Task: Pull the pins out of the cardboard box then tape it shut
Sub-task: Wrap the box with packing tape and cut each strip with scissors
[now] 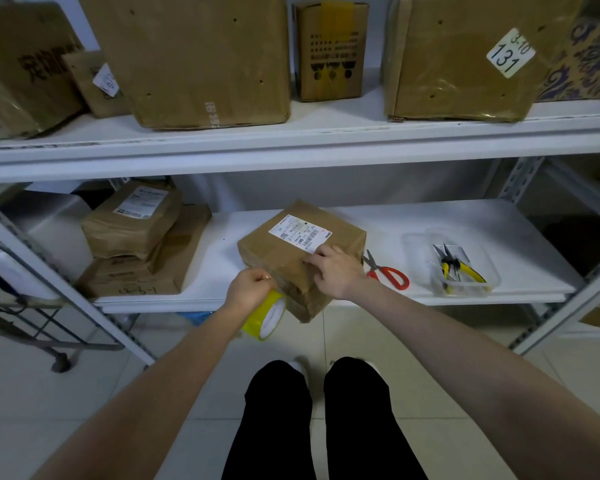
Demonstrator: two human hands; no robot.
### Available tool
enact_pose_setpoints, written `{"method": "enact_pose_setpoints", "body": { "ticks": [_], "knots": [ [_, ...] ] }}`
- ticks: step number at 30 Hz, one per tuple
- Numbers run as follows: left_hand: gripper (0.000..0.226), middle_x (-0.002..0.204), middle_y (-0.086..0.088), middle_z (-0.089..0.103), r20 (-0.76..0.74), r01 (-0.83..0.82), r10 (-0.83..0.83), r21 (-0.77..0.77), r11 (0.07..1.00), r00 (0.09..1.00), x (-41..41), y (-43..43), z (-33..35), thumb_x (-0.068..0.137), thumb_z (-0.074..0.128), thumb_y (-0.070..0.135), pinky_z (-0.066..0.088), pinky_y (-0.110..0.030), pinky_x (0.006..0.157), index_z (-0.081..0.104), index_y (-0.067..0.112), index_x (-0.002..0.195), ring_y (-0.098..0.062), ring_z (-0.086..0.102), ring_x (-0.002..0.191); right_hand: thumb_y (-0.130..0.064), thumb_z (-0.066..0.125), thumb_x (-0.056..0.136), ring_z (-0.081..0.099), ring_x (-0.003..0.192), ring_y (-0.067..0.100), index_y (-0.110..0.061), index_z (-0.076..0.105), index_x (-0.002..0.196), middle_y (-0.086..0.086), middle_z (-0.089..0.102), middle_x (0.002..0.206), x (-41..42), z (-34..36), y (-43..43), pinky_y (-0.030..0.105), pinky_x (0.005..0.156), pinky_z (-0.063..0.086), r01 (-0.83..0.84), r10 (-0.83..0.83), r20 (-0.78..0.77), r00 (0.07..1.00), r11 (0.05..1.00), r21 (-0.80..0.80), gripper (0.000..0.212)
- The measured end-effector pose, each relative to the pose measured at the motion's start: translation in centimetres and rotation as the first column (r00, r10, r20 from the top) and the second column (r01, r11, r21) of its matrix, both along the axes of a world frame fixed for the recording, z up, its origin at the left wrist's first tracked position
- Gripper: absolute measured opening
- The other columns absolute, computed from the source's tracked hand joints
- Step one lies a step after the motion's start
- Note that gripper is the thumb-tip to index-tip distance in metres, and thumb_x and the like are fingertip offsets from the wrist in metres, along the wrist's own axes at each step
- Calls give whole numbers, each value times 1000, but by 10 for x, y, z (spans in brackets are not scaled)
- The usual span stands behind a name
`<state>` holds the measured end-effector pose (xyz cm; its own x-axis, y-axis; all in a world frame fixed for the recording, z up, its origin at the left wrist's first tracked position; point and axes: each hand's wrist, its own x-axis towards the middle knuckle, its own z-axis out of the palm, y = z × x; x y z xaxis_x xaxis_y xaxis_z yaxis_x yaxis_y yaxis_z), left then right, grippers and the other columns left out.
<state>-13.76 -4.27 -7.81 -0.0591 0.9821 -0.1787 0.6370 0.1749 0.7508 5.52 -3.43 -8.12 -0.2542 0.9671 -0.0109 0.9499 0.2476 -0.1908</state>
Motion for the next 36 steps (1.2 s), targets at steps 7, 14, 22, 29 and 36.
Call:
{"method": "enact_pose_setpoints", "body": {
  "ticks": [7, 14, 22, 29, 36],
  "knots": [
    [17, 86, -17, 63, -53, 8, -8, -9, 1000, 999, 2, 4, 5, 83, 58, 15, 47, -36, 80, 68, 2, 81, -26, 56, 84, -26, 43, 94, 43, 118, 23, -15, 52, 130, 2, 46, 129, -12, 2, 0, 34, 85, 42, -121, 110, 145, 983, 990, 72, 38],
    [11, 79, -9, 57, -6, 14, -14, -24, 1000, 1000, 8, -1, 13, 82, 62, 16, 45, -33, 77, 62, 11, 71, -23, 52, 80, -15, 46, 92, 45, 116, 23, -11, 56, 118, 4, 50, 124, -16, -7, -5, 34, 81, 46, -98, 91, 79, 993, 990, 97, 29],
    [9, 87, -11, 64, 49, 0, 2, -47, 999, 999, 10, -1, 23, 79, 66, 14, 49, -37, 86, 70, 6, 80, -22, 55, 85, -13, 41, 93, 53, 110, 28, -14, 56, 123, 4, 50, 125, -12, 9, 4, 32, 69, 41, -91, 92, 113, 989, 996, -19, 33],
    [19, 71, -3, 56, 109, 33, -30, -28, 999, 994, 12, 0, 30, 79, 61, 17, 43, -31, 79, 58, 17, 61, -20, 52, 81, -26, 51, 97, 52, 66, 11, -13, 57, 64, 1, 58, 67, -34, 34, -11, 27, 63, 40, 3, -67, -585, 809, 994, -109, 36],
    [24, 76, -3, 60, 94, 56, -54, -22, 998, 994, 11, -4, 26, 88, 58, 18, 44, -32, 82, 60, 21, 64, -23, 55, 88, -17, 68, 87, 59, 64, 12, -19, 66, 66, 1, 67, 67, -44, 17, -15, 28, 66, 48, 121, -183, -758, 626, 983, -137, 22]
  ]
}}
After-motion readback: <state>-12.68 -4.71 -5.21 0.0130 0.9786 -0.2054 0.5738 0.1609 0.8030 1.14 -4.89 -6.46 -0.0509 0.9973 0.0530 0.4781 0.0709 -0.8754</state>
